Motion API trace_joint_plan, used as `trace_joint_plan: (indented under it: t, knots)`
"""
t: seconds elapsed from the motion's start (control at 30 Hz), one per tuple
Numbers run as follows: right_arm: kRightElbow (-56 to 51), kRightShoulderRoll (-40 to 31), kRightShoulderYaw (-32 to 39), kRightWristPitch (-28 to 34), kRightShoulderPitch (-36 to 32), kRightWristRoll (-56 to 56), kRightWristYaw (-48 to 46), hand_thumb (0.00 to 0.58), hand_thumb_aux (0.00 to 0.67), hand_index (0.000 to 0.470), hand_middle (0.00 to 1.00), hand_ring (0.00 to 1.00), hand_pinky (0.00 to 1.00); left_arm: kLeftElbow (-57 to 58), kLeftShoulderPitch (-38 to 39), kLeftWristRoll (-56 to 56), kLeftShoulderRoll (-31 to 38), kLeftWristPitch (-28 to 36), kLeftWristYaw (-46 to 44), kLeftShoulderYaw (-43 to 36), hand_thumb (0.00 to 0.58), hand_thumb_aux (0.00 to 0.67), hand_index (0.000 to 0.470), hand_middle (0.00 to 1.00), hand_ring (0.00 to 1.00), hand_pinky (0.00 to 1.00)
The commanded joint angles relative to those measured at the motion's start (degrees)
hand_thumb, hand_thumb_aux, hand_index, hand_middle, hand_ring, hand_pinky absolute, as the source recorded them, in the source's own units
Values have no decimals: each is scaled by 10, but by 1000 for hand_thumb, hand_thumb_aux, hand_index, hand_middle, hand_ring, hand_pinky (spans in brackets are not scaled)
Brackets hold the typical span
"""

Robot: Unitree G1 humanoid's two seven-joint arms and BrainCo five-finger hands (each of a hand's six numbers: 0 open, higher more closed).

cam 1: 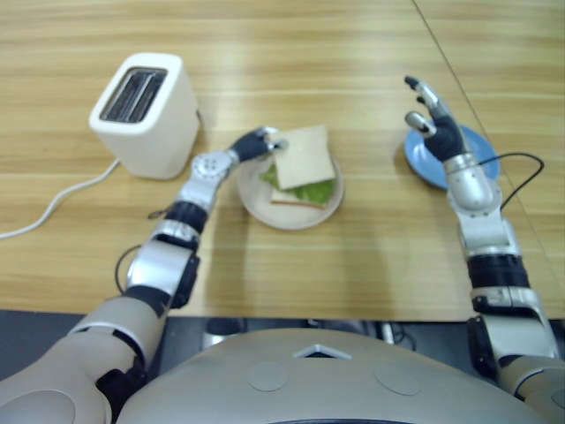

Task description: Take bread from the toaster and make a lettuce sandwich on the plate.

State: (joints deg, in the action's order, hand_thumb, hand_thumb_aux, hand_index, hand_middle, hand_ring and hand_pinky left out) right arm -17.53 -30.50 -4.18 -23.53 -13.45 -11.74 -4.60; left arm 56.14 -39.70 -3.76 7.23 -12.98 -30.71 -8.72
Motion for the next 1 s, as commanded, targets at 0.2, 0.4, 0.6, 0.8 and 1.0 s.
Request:
trace_joint_plan:
  t: [0.2, 0.4, 0.6, 0.8, 1.0]
  knots:
    - [2, 2, 13, 2, 7, -25, -1, 0, 0, 0, 0, 0, 0, 65, -25, -17, 4, 20, -34, -4, 580, 670, 460, 1000, 1000, 1000]
    - [24, -8, 42, -7, 16, -76, 1, 0, 0, 0, 0, 0, 0, 118, -41, -46, 8, 26, -3, -14, 580, 670, 460, 1000, 1000, 1000]
    - [64, -41, 150, -42, 33, -249, 5, 0, 0, 0, 0, 0, 0, 146, -45, -69, 7, 29, 16, -20, 580, 670, 460, 1000, 1000, 1000]
    - [45, -34, 262, -19, 12, -421, 39, 0, 0, 0, 0, 0, 0, 156, -43, -78, 6, 31, 25, -23, 580, 670, 460, 1000, 1000, 1000]
    - [-25, -5, 361, 2, 9, -509, 62, 0, 0, 0, 0, 0, 0, 156, -47, -79, 2, 27, 30, -20, 580, 670, 460, 1000, 1000, 1000]
